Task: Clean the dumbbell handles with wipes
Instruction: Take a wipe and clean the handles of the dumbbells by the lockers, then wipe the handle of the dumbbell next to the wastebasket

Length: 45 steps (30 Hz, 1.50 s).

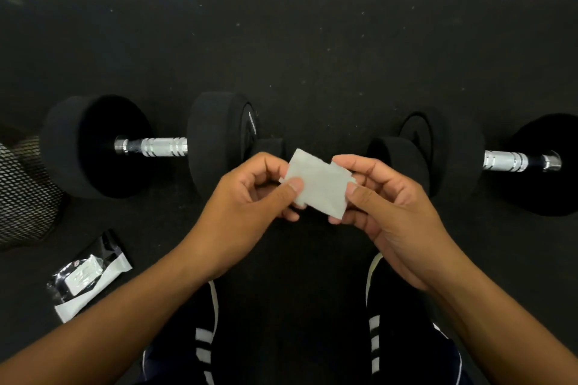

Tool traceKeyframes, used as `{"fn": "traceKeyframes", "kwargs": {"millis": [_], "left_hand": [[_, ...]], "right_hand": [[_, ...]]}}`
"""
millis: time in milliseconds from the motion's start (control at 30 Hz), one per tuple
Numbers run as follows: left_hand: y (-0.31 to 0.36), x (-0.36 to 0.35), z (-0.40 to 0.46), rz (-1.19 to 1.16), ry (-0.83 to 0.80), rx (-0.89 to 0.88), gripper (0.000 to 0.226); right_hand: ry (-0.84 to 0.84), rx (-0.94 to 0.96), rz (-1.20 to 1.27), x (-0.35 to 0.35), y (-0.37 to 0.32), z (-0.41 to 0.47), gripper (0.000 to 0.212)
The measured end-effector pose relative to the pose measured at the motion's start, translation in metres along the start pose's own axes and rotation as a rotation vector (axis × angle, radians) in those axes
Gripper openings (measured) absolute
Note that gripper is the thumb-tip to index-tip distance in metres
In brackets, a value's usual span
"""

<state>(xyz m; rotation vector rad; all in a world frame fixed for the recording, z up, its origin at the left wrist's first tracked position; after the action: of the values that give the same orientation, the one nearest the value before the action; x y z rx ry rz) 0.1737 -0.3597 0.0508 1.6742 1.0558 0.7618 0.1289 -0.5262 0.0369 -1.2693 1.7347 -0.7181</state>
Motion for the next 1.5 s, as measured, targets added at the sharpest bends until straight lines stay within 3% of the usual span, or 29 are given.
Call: {"fn": "traceKeyframes", "kwargs": {"millis": [167, 300, 400, 500, 600, 733, 867, 1033, 1133, 1233, 1367, 1500], "left_hand": [[0.009, 0.023, -0.026, 0.003, 0.131, -0.059, 0.012], [0.015, 0.052, -0.052, 0.069, 0.207, -0.096, 0.016], [0.022, 0.077, -0.066, 0.056, 0.258, -0.128, 0.018], [0.026, 0.107, -0.071, -0.069, 0.341, -0.149, 0.019], [0.024, 0.141, -0.072, -0.191, 0.437, -0.152, 0.042], [0.011, 0.176, -0.073, -0.232, 0.494, -0.130, 0.022], [-0.006, 0.209, -0.077, -0.258, 0.540, -0.084, 0.025], [-0.019, 0.237, -0.081, 0.069, 0.565, -0.075, 0.024], [0.001, 0.259, -0.089, 0.717, 0.742, -0.160, 0.044], [-0.001, 0.258, -0.070, 1.099, 0.660, -0.157, 0.059], [-0.023, 0.262, -0.046, 1.242, 0.500, -0.103, 0.061], [-0.029, 0.269, -0.044, 1.285, 0.475, -0.119, 0.060]], "right_hand": [[-0.196, -0.095, 0.033, -0.042, 0.011, -0.003, 0.040], [-0.450, -0.153, -0.181, -0.100, 0.004, -0.012, 0.029], [-0.349, -0.054, -0.415, -0.128, -0.011, -0.003, 0.027], [-0.259, -0.004, -0.407, -0.156, -0.020, 0.008, 0.028], [-0.241, 0.026, -0.408, -0.181, -0.025, 0.027, 0.008], [-0.210, 0.066, -0.409, -0.212, -0.022, 0.051, 0.015], [-0.265, -0.013, -0.347, -0.244, 0.006, 0.062, 0.026], [-0.135, 0.040, -0.452, -0.254, 0.023, 0.084, 0.020], [0.067, 0.426, -0.895, -0.262, -0.010, 0.097, 0.026], [0.189, 0.667, -1.123, -0.285, -0.021, 0.118, 0.030], [0.018, 0.552, -1.372, -0.321, 0.030, 0.152, 0.037], [-0.113, 0.536, -1.564, -0.328, 0.064, 0.132, 0.055]]}}
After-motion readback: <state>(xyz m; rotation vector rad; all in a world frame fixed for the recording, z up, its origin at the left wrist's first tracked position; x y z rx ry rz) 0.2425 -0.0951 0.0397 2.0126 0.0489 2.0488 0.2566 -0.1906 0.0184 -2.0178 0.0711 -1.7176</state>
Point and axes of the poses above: each hand's wrist, its own z-axis towards the middle knuckle, its own x-axis out of the back of the hand, y = z × x, the point moved 10 cm from there along z, towards the middle knuckle, and after that the axes turned 1 degree about z, right-handed, at the moved point
